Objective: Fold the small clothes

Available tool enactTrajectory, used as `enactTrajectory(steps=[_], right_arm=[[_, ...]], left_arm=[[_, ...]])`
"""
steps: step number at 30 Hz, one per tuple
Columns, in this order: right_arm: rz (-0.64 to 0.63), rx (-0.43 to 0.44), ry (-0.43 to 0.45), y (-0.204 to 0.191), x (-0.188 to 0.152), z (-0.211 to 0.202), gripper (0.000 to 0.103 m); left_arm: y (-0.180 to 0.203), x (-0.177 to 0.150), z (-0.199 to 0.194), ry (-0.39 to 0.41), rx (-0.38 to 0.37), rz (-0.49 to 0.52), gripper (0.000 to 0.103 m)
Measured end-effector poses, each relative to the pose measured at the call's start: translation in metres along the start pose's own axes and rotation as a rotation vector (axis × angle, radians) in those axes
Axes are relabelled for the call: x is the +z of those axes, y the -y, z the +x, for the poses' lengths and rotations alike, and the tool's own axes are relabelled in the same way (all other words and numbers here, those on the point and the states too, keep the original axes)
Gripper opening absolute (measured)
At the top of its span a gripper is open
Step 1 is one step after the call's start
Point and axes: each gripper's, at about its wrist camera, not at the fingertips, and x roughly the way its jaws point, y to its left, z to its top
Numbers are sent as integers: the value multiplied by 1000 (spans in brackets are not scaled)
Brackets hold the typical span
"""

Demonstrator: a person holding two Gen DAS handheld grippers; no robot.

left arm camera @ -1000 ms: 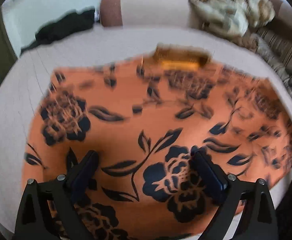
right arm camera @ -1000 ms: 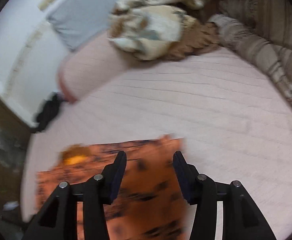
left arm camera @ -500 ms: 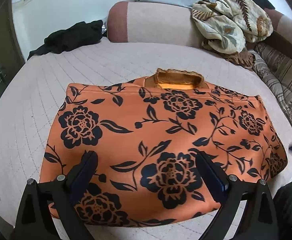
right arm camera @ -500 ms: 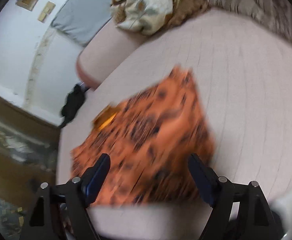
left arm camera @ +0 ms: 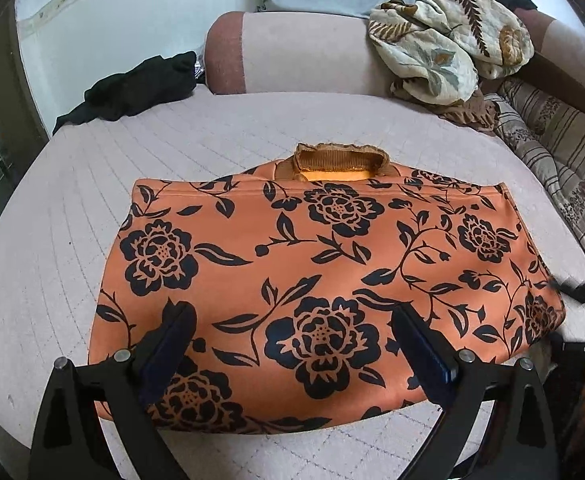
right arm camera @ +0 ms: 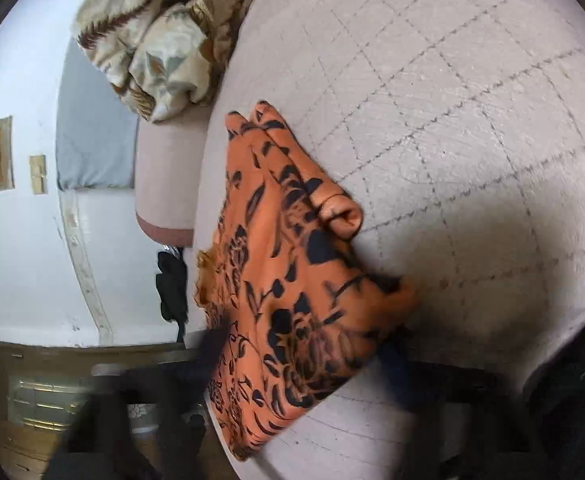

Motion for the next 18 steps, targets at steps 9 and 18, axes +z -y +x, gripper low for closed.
enactTrajectory(steps=[9,18], right_arm=[[-227,-222,-76,-10,2,-5,21],[-438,-205,44,-59,44,-49,79]], left_arm=[[16,4,13,6,-18,20,99],[32,-15,59,-93,33,104,99]])
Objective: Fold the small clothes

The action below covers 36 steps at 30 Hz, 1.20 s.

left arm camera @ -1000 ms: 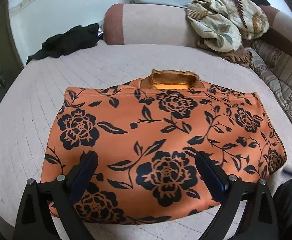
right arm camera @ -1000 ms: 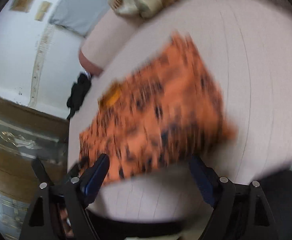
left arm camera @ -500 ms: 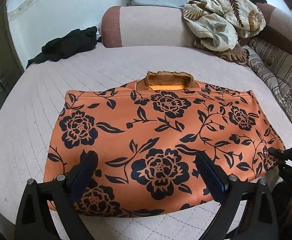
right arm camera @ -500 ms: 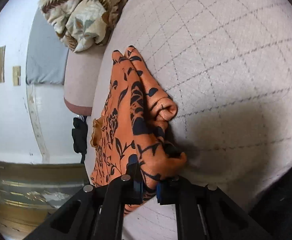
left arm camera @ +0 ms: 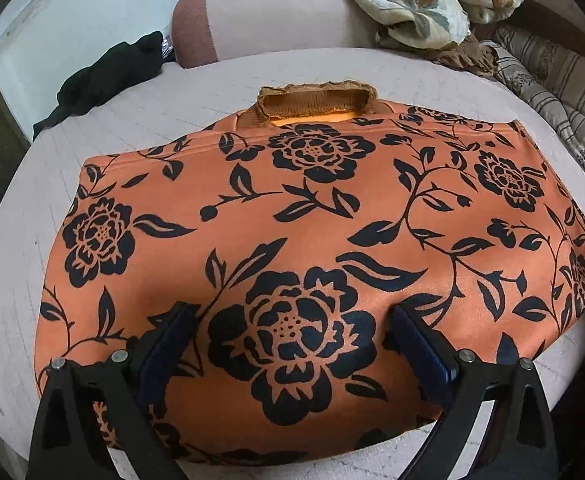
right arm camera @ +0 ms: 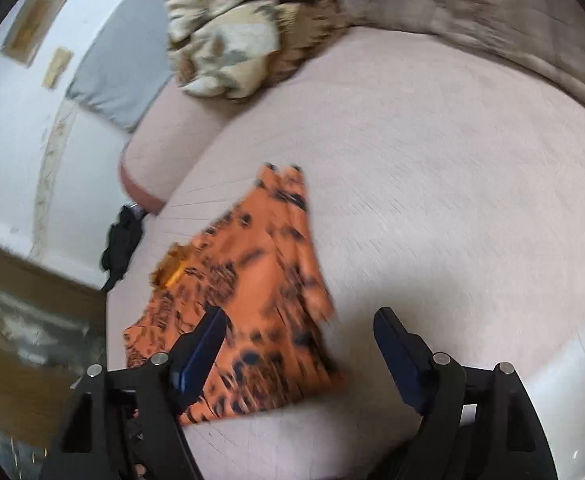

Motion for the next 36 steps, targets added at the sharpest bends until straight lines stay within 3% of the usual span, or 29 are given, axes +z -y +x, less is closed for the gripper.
enactTrajectory(steps=[3,6,7,8,9,12,14,15,16,18,20,22,24,25,27,29,30,31,32,33,34,36], right_arm=[[-38,56,-70,-9,40,44,79],[-80,4,-164,-15,71,100,77],[-99,10,-213,-18,77,120,62],[-113,22,-223,-21,80,128,33],[-118,15,-240,-24,82,131,11],[-165,-7,-125,-37,86,115,11],[-59,-24,-184,-11,82,135,12],[-21,0,-172,-3,80,136,14],[-1,33,-143,-2,79,128,24],[-7,-22,-111,-6,77,111,40],[-45,-97,-34,-18,76,84,43],[-108,-91,21,-39,69,60,43],[-163,-28,26,-61,58,51,44],[-177,27,-9,-68,52,52,55],[-170,105,-104,-69,39,74,61],[-85,21,-191,-37,37,108,58],[33,45,-185,-15,37,114,38],[121,74,-147,-6,38,105,35],[123,92,-124,-11,38,96,36],[69,97,-98,-22,37,86,46],[2,106,-78,-36,33,76,73],[-82,123,-77,-50,22,75,93]], left_arm=[[1,0,1,5,-3,-1,99],[-2,-1,1,7,-10,8,99],[-2,-1,1,6,-13,10,99],[-2,-1,1,2,-16,12,99],[-2,0,1,0,-18,12,99],[-4,2,2,-3,-34,1,99],[-3,4,4,-5,-32,-6,99],[-2,4,4,-9,-29,-5,99],[-2,5,3,-14,-30,-4,99],[-6,5,0,-14,-43,-24,99],[-8,5,0,-17,-46,-40,99],[-7,4,-1,-17,-41,-50,99],[-7,5,-4,-18,-43,-56,99],[-7,4,-6,-18,-47,-59,99],[-8,4,-12,-16,-52,-70,99],[-11,3,-19,-7,-50,-76,99],[-13,3,-25,0,-46,-77,99],[-15,3,-29,7,-43,-76,99],[-19,2,-37,27,-37,-77,99],[-21,2,-40,39,-30,-82,99],[-24,3,-41,46,-22,-91,99],[-29,4,-39,28,-22,-118,99]])
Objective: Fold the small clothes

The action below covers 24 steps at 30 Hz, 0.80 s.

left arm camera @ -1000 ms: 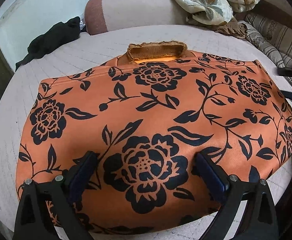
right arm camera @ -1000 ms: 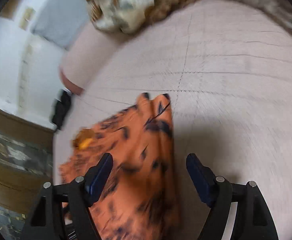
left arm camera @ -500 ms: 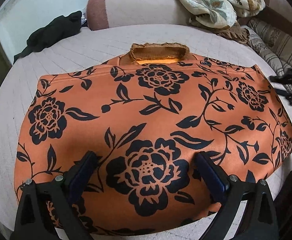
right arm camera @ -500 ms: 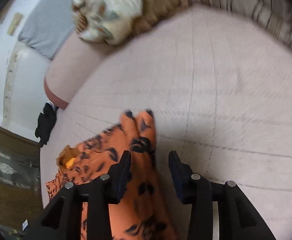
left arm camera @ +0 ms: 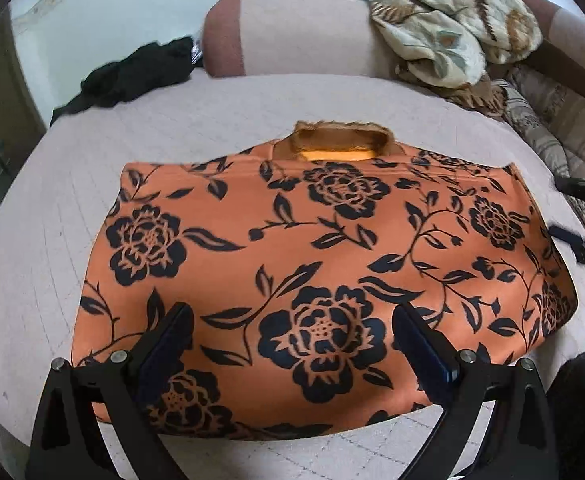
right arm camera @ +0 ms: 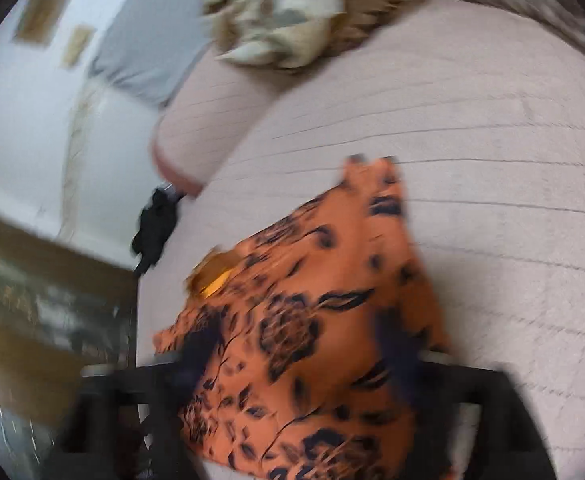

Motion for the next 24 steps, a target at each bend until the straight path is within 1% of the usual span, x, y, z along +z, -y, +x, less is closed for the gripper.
enactTrajectory(steps=[1,2,3,4,6,7,8,9,10,11,12,13,15,17,19,22,24], right_arm=[[-21,-45,-17,0,-2,8,91],[24,-120,-67,17,-3,22,85],[93,-107,-31,25,-5,14,76],[124,-86,11,22,-6,2,75],[80,-89,83,2,-13,-26,76],[61,-75,124,-9,-21,-40,77],[59,-51,138,-17,-31,-48,78],[59,-16,135,-24,-47,-56,82],[64,-5,125,-28,-55,-59,85],[78,4,106,-31,-76,-58,86],[92,10,79,-30,-91,-54,86],[121,3,31,-25,-110,-43,86],[178,-18,-21,-12,-127,-20,86],[264,-12,-22,4,-127,-11,86],[330,16,29,14,-121,-12,86],[335,35,73,17,-101,-5,87],[375,39,109,26,-91,-3,86]], left_arm=[[-2,0,1,-6,-2,-18,99],[-3,-1,1,-15,-6,-33,99],[-3,-1,0,-21,-11,-33,99],[-3,-3,-4,-13,-15,-17,99],[-4,-5,-11,19,9,4,99],[-5,-5,-12,22,17,2,99],[-7,-4,-12,16,12,-13,99],[-9,-4,-12,14,1,-34,99],[-12,-4,-12,15,-7,-57,99],[-13,-6,-12,13,-10,-71,99],[-12,-6,-11,9,-10,-72,99],[-11,-7,-9,5,-9,-68,99],[-5,-8,-7,-3,-7,-47,99],[0,-11,-10,-2,-3,-17,99],[3,-10,-12,11,9,-3,99],[-1,-8,-12,15,11,-28,99],[-2,-6,-10,10,14,-39,99]])
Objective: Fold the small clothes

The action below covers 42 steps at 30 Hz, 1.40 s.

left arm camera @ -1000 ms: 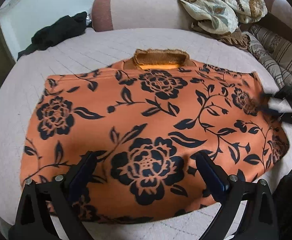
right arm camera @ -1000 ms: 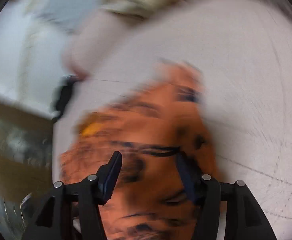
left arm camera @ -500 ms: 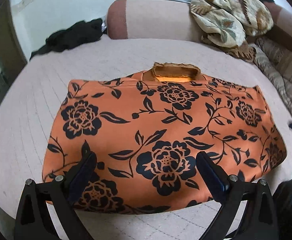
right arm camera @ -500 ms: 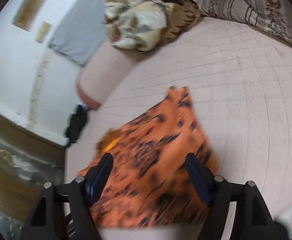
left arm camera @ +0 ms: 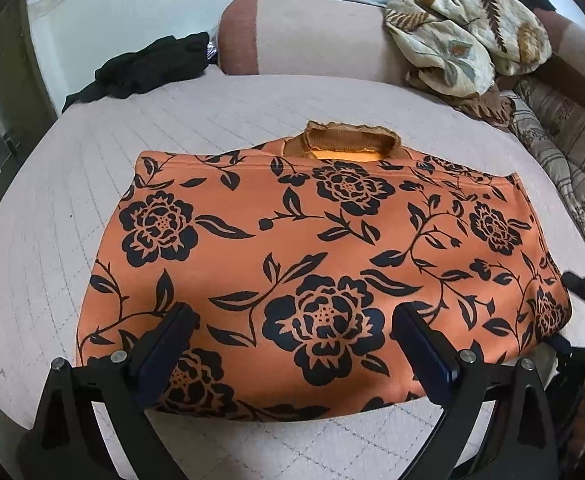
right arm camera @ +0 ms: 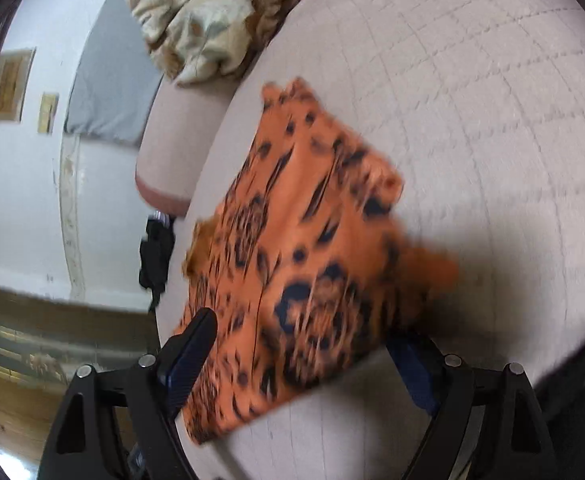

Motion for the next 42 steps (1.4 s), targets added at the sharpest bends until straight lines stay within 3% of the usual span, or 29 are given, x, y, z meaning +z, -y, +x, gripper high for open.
enactTrajectory(steps=[2,6,12,16,20,27,29,30,31,35,37,39,40,41,42], right_arm=[[64,26,35,7,10,-2,86],[32,12,33,5,22,-7,85],[-64,-8,63,-11,19,-19,70],[-91,-77,35,-7,21,-11,70],[-52,-36,36,-1,23,-14,71],[-68,-51,22,2,30,-10,70],[-95,-60,17,-2,31,-10,61],[-105,-63,9,-3,32,-9,43],[-118,-71,-2,-5,33,-9,37],[-123,-88,17,-7,36,-15,40],[-128,-104,22,-9,36,-15,79],[-147,-113,35,-9,36,-16,80],[-154,-108,13,-7,37,-14,71],[-160,-104,-1,-6,37,-12,56],[-164,-117,-21,-3,38,-10,13]], left_arm=[[0,0,2,0,11,7,99],[2,2,7,-11,15,9,99],[6,5,8,-7,17,18,99],[9,9,13,-15,15,16,99],[13,9,16,-14,12,27,99],[20,10,30,-32,6,44,99],[20,5,47,-83,3,56,99],[20,3,52,-83,11,66,99],[24,1,50,-56,23,92,99],[25,9,35,-26,-5,64,99],[26,16,23,32,-32,46,99],[34,17,29,14,-43,75,99],[38,14,39,-22,-29,99,99],[41,11,50,-58,-12,118,99],[43,7,60,-87,2,135,102]])
